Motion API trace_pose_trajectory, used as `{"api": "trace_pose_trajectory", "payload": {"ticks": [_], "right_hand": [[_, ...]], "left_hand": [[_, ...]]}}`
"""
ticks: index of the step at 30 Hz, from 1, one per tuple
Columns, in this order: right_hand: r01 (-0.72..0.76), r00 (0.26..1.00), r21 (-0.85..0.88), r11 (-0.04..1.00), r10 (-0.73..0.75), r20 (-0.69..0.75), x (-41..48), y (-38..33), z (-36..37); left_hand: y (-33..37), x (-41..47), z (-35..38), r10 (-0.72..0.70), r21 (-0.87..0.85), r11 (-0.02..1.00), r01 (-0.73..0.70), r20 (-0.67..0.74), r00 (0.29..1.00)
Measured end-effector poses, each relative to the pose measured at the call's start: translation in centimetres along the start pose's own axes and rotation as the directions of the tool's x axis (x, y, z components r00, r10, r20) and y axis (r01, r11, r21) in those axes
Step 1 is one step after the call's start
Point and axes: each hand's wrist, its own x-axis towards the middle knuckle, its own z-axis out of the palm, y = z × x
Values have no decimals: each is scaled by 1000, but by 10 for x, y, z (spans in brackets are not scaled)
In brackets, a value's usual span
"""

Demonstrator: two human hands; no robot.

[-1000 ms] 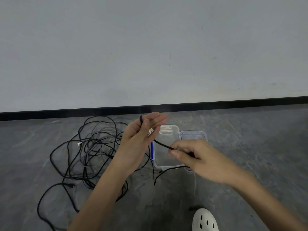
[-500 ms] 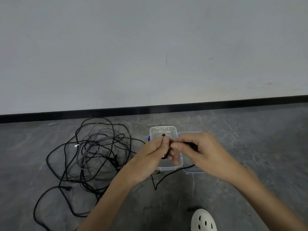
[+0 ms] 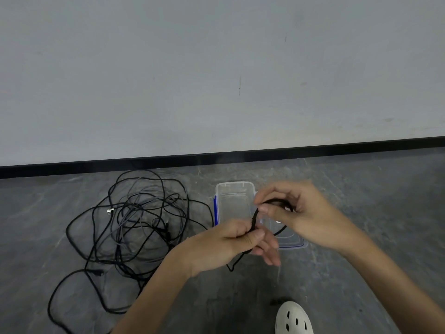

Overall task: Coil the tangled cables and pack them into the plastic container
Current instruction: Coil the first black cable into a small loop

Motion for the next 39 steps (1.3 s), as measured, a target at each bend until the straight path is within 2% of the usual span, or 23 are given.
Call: {"api": "trace_pose_trajectory", "payload": {"ticks": [5,12,17,24,31,34,39], "right_hand": [[35,989,68,997,-24,-149,8,3,-1],[-36,994,82,996,45,-104,12,7,14],[-56,997,98,994,61,-48,18,9,25],[-56,998,143,988,59,-15,20,12,34],[-227,973,205,952,213,89,19,9,58],[-264,957,152,953,240,160,15,7,73],[-273,947,90,958,251,198,8,2,73]], "left_hand": [[7,-4,1,111,-271,958,-96,41,993],[14,-4,-5,174,-469,864,-183,-64,983],[13,-4,-9,185,-419,876,-240,-168,968],[9,-3,-10,239,-476,828,-296,-178,954],[12,0,-10,183,-678,617,-400,-370,911],[10,2,-10,145,-710,545,-446,-444,884],[9,4,-10,115,-638,586,-499,-545,831]]}}
